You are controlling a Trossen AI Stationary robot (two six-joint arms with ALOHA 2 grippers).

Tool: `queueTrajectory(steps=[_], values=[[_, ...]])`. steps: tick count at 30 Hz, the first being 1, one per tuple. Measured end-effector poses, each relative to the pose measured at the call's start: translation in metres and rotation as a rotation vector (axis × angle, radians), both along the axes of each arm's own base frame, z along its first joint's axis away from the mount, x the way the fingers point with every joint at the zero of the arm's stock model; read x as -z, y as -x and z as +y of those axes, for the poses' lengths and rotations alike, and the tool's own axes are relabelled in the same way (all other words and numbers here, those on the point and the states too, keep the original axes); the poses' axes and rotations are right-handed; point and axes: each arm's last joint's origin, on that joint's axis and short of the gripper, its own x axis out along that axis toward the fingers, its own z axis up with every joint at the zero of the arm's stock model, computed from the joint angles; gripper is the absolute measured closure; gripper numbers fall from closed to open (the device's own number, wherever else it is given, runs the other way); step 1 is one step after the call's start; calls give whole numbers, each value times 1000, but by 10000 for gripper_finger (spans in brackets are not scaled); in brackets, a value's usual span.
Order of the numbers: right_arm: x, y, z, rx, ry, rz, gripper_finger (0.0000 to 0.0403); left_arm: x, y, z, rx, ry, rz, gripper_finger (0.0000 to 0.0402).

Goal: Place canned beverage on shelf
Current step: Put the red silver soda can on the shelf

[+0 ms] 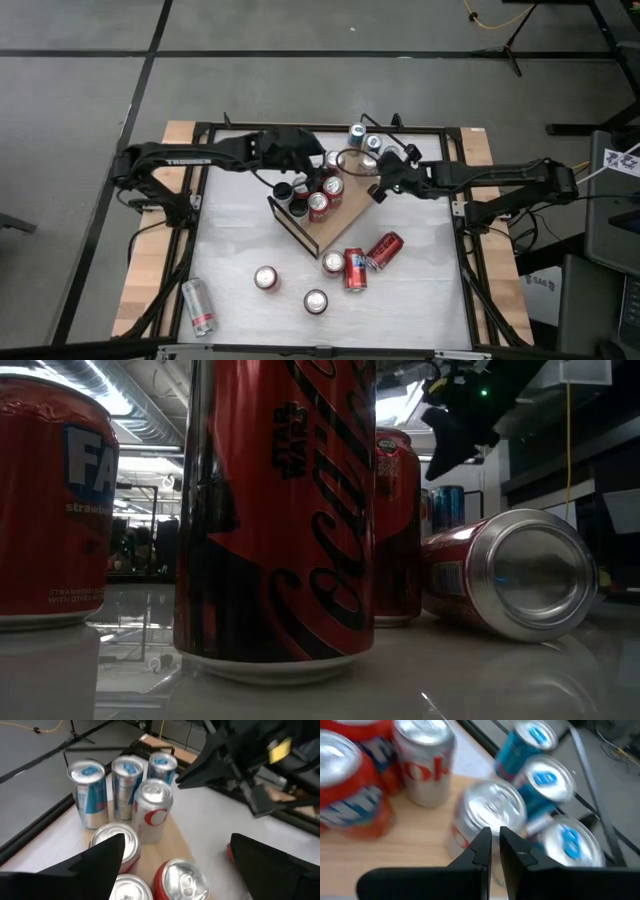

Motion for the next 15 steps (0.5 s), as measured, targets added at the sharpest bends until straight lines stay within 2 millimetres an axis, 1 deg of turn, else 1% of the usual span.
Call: queueTrajectory(steps=[4,10,15], values=[[-6,-9,0,-62,7,-82,375,6,-3,0,9,-12,34,48],[-14,-17,1,-135,-4,-178,375,6,-2,0,3,-17,32,48],[-17,-19,1,-134,1,-215,375,6,-3,-1,7,-17,34,48]])
